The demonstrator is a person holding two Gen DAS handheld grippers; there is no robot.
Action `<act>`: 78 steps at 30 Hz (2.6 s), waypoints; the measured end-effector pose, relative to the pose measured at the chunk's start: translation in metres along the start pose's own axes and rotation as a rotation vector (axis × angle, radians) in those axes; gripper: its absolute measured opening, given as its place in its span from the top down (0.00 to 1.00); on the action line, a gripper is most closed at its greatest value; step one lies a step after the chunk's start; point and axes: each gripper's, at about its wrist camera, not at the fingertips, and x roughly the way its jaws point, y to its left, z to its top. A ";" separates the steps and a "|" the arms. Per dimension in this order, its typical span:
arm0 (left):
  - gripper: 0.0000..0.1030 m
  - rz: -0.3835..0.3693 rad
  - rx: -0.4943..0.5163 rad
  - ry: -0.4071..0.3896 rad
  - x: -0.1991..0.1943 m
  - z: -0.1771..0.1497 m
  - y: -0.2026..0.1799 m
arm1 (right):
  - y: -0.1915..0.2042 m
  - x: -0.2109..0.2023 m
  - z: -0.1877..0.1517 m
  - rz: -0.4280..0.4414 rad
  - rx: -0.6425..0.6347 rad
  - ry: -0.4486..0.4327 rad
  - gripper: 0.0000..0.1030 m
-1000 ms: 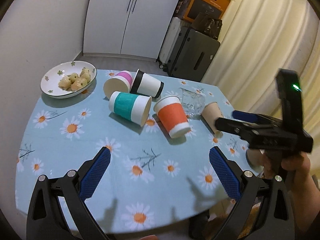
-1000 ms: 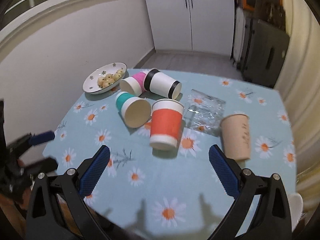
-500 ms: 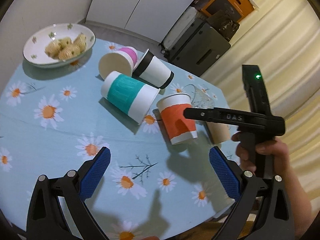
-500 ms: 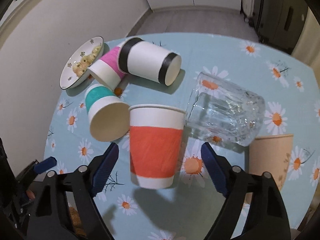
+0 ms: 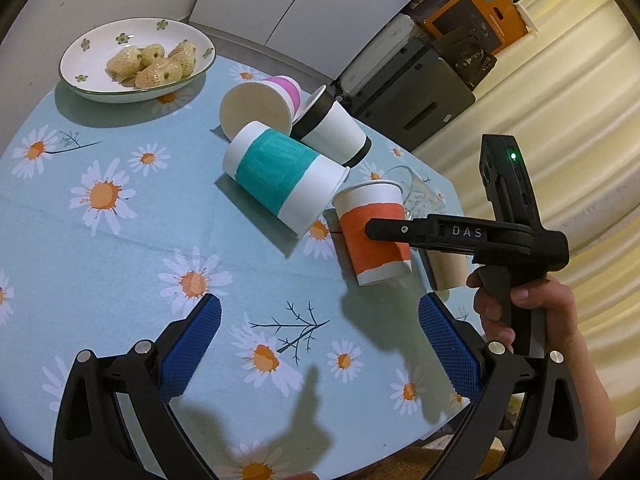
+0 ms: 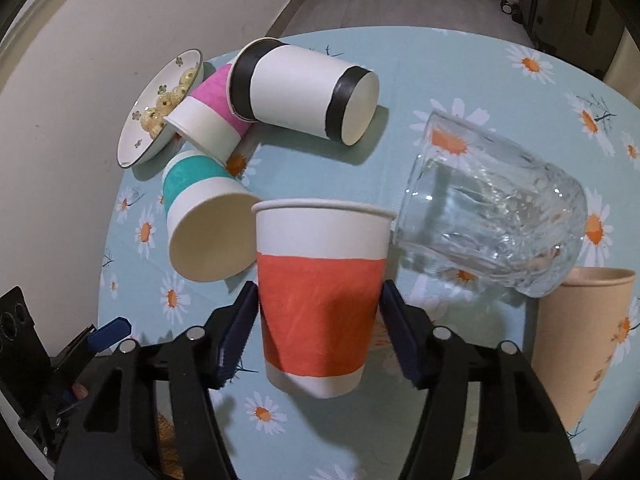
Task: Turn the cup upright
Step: 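Close the right gripper around the orange-and-white cup's body, then lift the orange cup with the right gripper while the left tool approaches it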
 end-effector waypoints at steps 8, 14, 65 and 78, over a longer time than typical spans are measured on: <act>0.06 0.001 -0.001 -0.003 -0.007 -0.003 -0.001 | -0.001 -0.015 -0.012 0.053 0.036 -0.007 0.40; 0.07 0.011 -0.012 0.008 -0.018 -0.011 0.000 | 0.010 -0.030 -0.033 0.085 0.039 -0.008 0.40; 0.07 0.095 0.034 0.051 -0.057 -0.091 -0.015 | 0.002 -0.046 -0.162 0.145 0.155 -0.026 0.31; 0.08 -0.016 -0.016 0.146 -0.025 -0.066 -0.062 | -0.022 -0.124 -0.183 0.206 0.156 -0.209 0.31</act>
